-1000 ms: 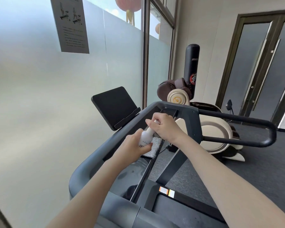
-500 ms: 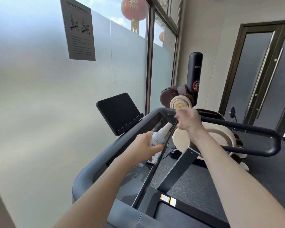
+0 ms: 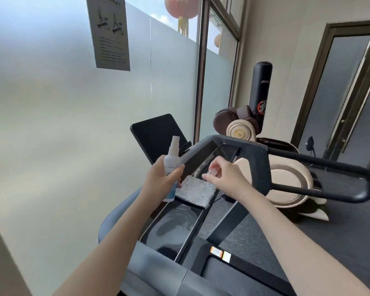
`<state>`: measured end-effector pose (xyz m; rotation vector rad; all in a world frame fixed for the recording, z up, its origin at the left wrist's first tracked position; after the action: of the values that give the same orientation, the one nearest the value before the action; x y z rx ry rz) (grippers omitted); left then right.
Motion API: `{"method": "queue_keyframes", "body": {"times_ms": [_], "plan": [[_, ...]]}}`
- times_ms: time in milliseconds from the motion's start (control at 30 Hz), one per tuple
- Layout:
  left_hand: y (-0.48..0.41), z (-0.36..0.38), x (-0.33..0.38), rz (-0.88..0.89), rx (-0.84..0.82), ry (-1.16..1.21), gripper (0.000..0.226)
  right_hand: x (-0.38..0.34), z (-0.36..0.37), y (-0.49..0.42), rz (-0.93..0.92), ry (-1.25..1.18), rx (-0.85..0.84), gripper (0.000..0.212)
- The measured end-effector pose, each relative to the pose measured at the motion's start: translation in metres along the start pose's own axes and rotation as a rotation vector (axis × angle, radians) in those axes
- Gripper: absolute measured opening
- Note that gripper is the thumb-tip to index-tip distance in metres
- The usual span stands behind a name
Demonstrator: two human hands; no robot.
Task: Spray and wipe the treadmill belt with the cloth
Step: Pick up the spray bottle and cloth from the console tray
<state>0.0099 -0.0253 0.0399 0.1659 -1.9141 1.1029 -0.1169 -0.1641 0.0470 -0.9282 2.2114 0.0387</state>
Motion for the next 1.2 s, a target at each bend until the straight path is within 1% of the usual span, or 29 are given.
{"method": "queue_keyframes", "body": {"times_ms": [100, 200, 300, 467, 633, 700, 800, 867, 900, 967, 1033, 1200], "plan": [[0.003, -0.015, -0.007, -0.003, 0.073, -0.056, 0.014, -0.007, 0.046, 0.004, -0.057, 0.095, -0.058, 0.023], [0.007, -0.023, -0.012, -0.023, 0.098, -0.098, 0.014, -0.012, 0.088, 0.008, -0.119, 0.203, -0.1, 0.023], [0.011, -0.026, -0.015, -0.034, 0.115, -0.119, 0.014, -0.01, 0.117, 0.009, -0.155, 0.271, -0.104, 0.023], [0.011, -0.024, -0.021, -0.048, 0.122, -0.119, 0.014, -0.002, 0.132, 0.001, -0.167, 0.272, -0.065, 0.023], [0.01, -0.014, -0.025, -0.063, 0.128, -0.121, 0.017, 0.003, 0.135, -0.001, -0.211, 0.233, -0.093, 0.033], [0.01, -0.01, -0.027, -0.07, 0.123, -0.128, 0.018, 0.005, 0.128, -0.006, -0.188, 0.141, -0.096, 0.039], [0.008, -0.008, -0.031, -0.081, 0.136, -0.121, 0.016, 0.018, 0.105, -0.028, -0.096, 0.031, 0.008, 0.031], [0.006, -0.008, -0.032, -0.085, 0.143, -0.102, 0.014, 0.032, 0.092, -0.05, 0.004, 0.036, 0.084, 0.025], [0.006, -0.008, -0.033, -0.084, 0.143, -0.104, 0.014, 0.038, 0.089, -0.061, 0.05, 0.085, 0.095, 0.025], [0.004, -0.008, -0.035, -0.083, 0.145, -0.114, 0.014, 0.047, 0.092, -0.081, 0.115, 0.234, 0.052, 0.03], [0.003, -0.009, -0.039, -0.087, 0.156, -0.119, 0.015, 0.053, 0.103, -0.096, 0.155, 0.357, -0.034, 0.037], [0.002, -0.007, -0.046, -0.09, 0.146, -0.106, 0.014, 0.064, 0.133, -0.117, 0.205, 0.498, -0.166, 0.046]]}}
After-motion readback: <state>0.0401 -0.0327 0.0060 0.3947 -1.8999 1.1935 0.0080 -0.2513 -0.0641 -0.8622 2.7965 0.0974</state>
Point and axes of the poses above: each hand's wrist, its own y-axis away from the middle knuckle, its own z-axis out of the palm, x = y × z, the point moved 7 cm from there along -y, towards the middle knuckle, and after that the axes turned 13 degrees about z, right-handed, at the moved point
